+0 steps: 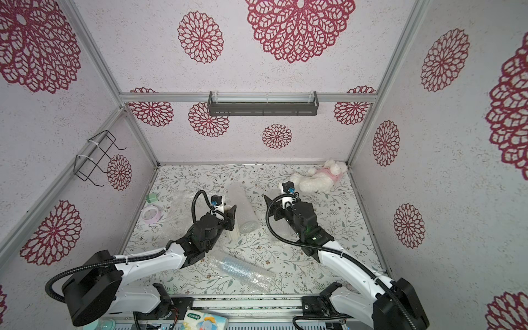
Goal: Unwrap the vase from the bubble wrap
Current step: Place the vase at the center of the board.
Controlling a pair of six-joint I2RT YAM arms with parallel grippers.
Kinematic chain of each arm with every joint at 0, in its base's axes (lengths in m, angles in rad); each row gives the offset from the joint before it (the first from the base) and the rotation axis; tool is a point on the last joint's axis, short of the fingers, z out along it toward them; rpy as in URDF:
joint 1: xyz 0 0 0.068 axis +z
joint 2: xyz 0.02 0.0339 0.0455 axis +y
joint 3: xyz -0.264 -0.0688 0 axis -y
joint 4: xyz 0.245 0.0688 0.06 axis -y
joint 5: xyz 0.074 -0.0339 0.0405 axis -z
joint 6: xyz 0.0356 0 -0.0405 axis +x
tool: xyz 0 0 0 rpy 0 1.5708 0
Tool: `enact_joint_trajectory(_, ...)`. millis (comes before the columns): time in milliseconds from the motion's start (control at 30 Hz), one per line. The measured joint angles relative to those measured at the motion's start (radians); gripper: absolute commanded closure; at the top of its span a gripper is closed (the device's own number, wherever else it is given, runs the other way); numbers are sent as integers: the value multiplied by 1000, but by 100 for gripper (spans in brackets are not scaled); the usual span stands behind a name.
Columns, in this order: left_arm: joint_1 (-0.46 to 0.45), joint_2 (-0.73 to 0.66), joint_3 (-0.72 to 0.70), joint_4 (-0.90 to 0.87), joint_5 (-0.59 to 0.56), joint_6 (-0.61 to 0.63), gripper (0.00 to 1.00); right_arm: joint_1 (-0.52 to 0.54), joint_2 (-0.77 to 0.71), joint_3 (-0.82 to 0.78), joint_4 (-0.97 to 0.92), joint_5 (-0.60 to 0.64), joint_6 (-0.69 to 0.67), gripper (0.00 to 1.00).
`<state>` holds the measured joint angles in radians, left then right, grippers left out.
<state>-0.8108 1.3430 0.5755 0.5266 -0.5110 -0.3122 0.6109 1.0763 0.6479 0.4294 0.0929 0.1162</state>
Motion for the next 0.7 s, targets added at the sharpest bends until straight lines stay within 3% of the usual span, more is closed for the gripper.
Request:
enact_joint_trajectory(167, 0, -21, -1, -26, -30, 7, 73, 0, 0, 0, 0, -8, 0, 18)
enact_joint_trajectory(433, 26, -213, 14, -221, -131, -18, 73, 0, 8, 0, 8, -32, 0, 19)
enact_joint_trajectory(700, 203, -332, 14, -398, -249, -82, 72, 1, 9, -7, 23, -57, 1, 19)
